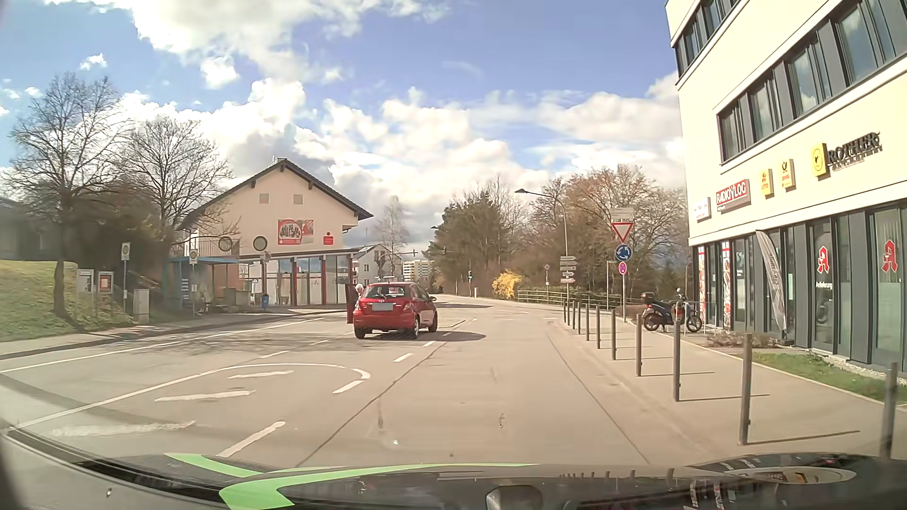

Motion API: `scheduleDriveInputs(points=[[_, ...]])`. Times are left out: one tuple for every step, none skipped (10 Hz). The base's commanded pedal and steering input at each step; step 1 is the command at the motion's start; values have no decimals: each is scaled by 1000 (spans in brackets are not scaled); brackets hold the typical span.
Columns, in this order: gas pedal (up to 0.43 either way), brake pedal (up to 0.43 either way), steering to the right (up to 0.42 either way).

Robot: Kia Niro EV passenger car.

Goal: Follow the waypoints while adhering to traffic rules and regulations

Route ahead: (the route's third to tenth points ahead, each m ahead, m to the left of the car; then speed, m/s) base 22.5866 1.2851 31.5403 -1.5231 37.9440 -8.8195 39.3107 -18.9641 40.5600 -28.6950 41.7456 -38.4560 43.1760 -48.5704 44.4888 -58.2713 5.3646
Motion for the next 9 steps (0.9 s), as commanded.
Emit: scheduleDriveInputs(points=[[209,0,61],[189,0,45],[189,0,30],[189,0,20],[177,0,15],[150,0,16],[138,0,19],[118,0,19],[118,0,19]])
